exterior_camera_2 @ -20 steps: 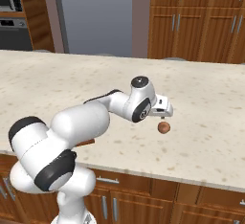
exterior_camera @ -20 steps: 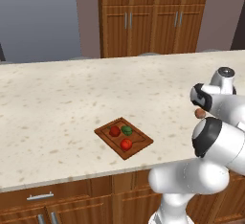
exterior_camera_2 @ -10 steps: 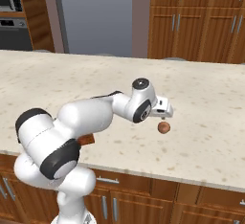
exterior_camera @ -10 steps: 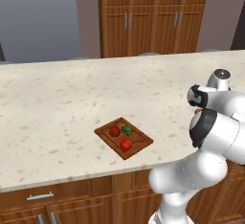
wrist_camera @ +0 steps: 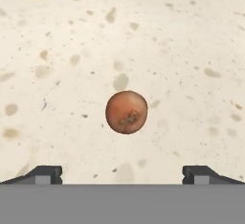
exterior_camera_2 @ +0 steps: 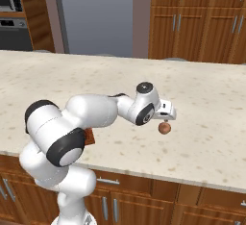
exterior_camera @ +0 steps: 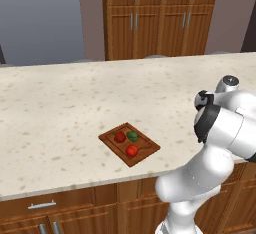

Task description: Place the avocado, onion, tomato, and bell pepper on the cutting board.

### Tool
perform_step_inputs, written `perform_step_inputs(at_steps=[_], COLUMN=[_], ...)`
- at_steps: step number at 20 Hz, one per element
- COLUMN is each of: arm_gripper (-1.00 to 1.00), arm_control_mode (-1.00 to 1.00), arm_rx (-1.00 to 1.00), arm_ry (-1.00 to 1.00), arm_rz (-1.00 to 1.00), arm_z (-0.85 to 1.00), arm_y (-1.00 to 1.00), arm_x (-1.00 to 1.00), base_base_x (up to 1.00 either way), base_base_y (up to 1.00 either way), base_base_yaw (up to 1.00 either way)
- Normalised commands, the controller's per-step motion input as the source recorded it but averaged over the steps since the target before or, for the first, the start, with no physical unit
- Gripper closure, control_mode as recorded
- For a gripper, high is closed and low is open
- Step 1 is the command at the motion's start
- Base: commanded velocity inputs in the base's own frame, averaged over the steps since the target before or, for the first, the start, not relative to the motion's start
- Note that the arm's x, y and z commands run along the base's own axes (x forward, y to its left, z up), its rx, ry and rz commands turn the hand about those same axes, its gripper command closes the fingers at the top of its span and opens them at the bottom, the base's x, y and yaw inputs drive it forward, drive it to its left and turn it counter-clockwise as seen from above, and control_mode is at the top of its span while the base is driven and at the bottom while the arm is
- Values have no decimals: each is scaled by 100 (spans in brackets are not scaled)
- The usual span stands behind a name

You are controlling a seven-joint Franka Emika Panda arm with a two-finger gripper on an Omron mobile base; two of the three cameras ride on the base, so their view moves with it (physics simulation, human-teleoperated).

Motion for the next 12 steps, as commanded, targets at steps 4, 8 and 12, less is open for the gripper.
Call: perform_step_inputs(at_steps=[4,8,12], arm_gripper=[-100,-100,-100], arm_control_mode=[-100,-100,-100], arm_rx=[0,0,0], arm_ry=[1,0,1], arm_rz=[0,0,0], arm_z=[-17,-15,-17], arm_y=[-10,-10,-8], arm_x=[21,17,13], base_base_x=[0,0,0], base_base_y=[0,0,0], base_base_yaw=[0,0,0])
